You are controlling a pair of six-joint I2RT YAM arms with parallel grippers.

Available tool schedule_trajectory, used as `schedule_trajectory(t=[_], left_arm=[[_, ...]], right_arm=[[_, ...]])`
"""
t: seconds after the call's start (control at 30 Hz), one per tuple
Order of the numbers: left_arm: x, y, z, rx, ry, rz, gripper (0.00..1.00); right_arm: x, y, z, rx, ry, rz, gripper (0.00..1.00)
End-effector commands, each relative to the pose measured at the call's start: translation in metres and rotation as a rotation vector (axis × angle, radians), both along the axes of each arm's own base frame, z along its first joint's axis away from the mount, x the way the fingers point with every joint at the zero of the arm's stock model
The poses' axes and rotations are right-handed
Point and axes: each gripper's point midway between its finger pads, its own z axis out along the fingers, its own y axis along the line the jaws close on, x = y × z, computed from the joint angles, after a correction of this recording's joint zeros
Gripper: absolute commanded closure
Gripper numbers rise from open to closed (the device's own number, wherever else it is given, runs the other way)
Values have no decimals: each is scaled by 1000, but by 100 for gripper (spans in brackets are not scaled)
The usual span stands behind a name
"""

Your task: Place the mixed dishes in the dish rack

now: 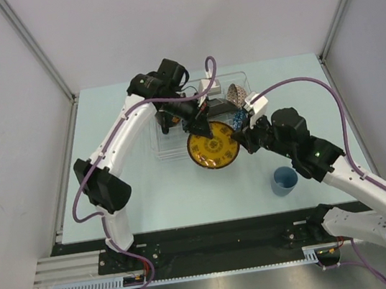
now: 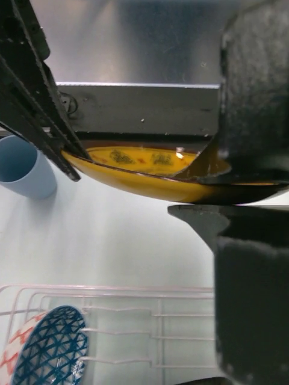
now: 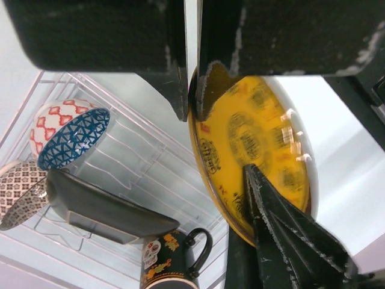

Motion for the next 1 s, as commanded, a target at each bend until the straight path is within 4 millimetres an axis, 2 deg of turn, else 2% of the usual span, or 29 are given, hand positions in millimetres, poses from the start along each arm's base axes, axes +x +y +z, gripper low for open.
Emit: schedule_trajectory(t=[0.0,0.1,0.27,0.33,0.37,0.4,0.47,0.5,0.57,0.63,0.7,0.77,0.87,0.9,0.97], left_arm=[[-2,0,15,-25,-26,-12,100],[7,0,21,-22,-74,15,100],[35,-1,29,13,-228,103,100],[41,-2,34,30,-287,143,100],[54,-2,37,46,-354,185,100],[58,-3,41,45,-382,207,100],[77,0,52,37,-478,284,100],[83,0,55,38,-504,311,100],[107,3,63,55,-585,395,100],[120,3,72,51,-629,441,100],[131,5,72,76,-663,490,100],[137,2,73,75,-693,501,100],[136,-13,65,94,-738,463,100],[133,-23,58,102,-744,439,100],[130,-33,54,109,-768,401,100]], right_arm=[[11,-8,46,54,-135,-63,100],[12,-9,45,57,-128,-76,100],[14,-14,44,49,-125,-106,100],[16,-19,42,37,-122,-138,92],[15,-21,40,46,-105,-149,89],[15,-25,41,43,-105,-164,82],[15,-32,40,35,-104,-195,75],[14,-34,40,38,-100,-205,66],[12,-42,43,42,-104,-230,64],[11,-48,44,40,-104,-252,59],[10,-58,44,37,-103,-291,45],[11,-67,43,28,-101,-327,33],[11,-85,46,37,-101,-389,13],[11,-91,47,42,-100,-408,1],[11,-104,50,62,-103,-447,0]])
